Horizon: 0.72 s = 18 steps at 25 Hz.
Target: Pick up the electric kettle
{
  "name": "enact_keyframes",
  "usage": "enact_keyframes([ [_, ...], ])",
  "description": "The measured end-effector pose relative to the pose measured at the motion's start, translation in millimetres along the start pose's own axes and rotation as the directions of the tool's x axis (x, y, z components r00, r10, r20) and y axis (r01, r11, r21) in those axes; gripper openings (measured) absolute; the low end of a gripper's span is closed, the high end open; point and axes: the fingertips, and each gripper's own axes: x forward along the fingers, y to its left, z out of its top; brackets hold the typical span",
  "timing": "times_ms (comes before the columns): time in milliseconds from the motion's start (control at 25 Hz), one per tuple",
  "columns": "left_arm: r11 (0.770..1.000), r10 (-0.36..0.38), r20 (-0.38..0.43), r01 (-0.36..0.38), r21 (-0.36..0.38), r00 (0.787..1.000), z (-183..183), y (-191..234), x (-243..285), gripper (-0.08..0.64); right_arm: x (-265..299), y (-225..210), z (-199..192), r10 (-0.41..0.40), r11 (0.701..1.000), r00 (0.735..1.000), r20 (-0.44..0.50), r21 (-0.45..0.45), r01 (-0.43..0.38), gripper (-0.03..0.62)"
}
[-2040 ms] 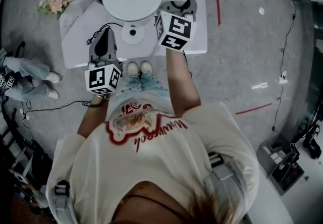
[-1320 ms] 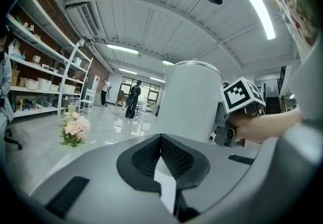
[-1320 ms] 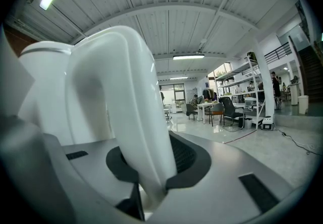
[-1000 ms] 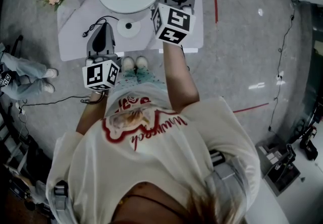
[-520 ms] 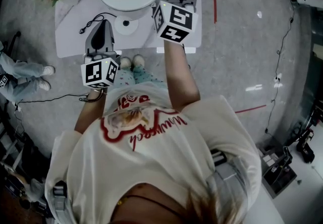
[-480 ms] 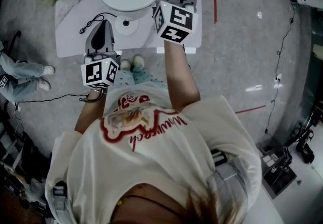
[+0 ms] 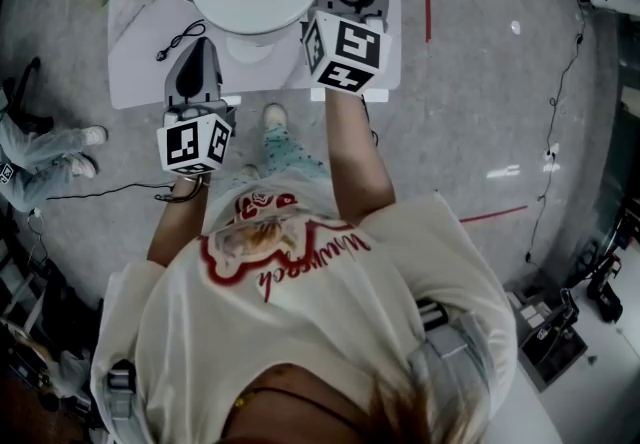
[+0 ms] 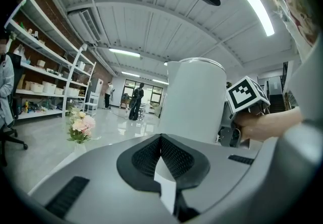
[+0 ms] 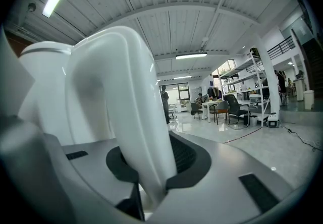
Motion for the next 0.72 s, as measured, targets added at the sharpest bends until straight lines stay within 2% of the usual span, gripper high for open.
enact_keyframes([
  [320, 1.000, -0.023, 0.010, 0.023, -0.004, 1.000, -6.6, -1.2, -29.4, -0.002, -34.1, 7.5, -10.0, -0.031, 0.999, 1.000, 0.004, 0.026, 0.031, 0.086],
  [720, 0.998, -0.055, 0.013, 0.055, 0.003, 0.998, -10.2, 3.2, -110.0, -0.002, -113.5, 37.4, -12.7, -0.077, 0.997, 0.997, 0.008, 0.022, 0.077, 0.086],
])
